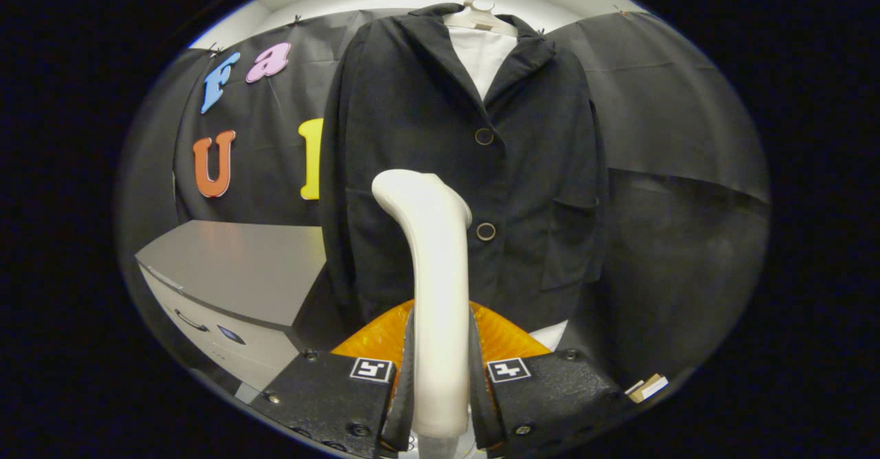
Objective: Iron the clothes twice with a garment steamer, once on the left side and once on the right side.
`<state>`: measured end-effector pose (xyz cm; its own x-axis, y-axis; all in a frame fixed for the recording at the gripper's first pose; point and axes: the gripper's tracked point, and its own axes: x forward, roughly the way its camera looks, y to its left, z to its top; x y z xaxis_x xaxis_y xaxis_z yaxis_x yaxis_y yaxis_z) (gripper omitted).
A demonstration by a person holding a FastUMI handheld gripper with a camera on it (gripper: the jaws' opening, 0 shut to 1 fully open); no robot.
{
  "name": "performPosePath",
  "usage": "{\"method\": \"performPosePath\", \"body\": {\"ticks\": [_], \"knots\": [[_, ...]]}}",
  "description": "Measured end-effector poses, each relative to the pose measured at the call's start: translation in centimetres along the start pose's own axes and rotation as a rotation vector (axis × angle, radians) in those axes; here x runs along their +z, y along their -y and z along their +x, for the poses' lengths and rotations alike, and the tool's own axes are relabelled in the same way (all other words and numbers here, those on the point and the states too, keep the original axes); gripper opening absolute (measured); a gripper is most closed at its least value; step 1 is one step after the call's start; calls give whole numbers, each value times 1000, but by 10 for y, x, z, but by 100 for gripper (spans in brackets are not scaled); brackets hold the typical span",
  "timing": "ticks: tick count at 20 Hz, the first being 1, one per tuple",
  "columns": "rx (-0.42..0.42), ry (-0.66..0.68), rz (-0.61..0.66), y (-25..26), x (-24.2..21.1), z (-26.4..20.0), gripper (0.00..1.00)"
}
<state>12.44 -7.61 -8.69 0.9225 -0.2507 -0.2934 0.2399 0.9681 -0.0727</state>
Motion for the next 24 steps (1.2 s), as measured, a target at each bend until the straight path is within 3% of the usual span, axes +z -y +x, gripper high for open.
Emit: {"method": "performPosePath", "body": {"ticks": [8, 24], "knots": [[16, -112, 12, -2, -56, 5, 37], [-30, -312, -4, -7, -156, 14, 37]]}}
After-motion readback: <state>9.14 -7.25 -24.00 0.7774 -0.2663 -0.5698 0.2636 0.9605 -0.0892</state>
